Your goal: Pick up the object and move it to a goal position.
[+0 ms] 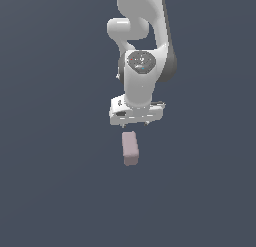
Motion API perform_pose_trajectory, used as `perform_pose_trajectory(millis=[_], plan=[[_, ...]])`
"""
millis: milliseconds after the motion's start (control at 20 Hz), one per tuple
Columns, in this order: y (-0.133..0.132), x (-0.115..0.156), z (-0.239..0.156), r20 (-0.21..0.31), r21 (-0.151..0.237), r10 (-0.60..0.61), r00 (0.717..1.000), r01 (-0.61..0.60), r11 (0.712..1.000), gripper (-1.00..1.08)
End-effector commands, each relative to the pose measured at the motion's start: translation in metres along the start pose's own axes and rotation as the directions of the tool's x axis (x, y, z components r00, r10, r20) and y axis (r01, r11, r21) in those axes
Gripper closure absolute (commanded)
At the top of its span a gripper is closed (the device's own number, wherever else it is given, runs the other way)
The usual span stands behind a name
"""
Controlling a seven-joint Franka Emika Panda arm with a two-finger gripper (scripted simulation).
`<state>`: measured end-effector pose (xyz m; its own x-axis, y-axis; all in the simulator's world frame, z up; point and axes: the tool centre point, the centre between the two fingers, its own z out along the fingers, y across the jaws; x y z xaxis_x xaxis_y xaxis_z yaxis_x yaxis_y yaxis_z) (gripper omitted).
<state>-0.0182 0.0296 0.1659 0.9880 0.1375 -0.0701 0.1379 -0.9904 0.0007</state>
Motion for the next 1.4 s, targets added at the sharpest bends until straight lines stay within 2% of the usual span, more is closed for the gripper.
perform_pose_trajectory(millis=[0,650,1050,1350], plan=[[0.002,0.005,0.001,-0.005,0.0,0.001,1.0,-0.001,1.0,-0.92],[0.026,0.052,0.016,-0.064,0.002,0.016,0.998,-0.016,1.0,-0.92],[0.029,0.056,0.019,-0.068,0.002,0.018,0.998,-0.018,1.0,-0.92],[0.029,0.057,0.042,-0.069,0.002,0.018,0.997,-0.018,1.0,-0.92]])
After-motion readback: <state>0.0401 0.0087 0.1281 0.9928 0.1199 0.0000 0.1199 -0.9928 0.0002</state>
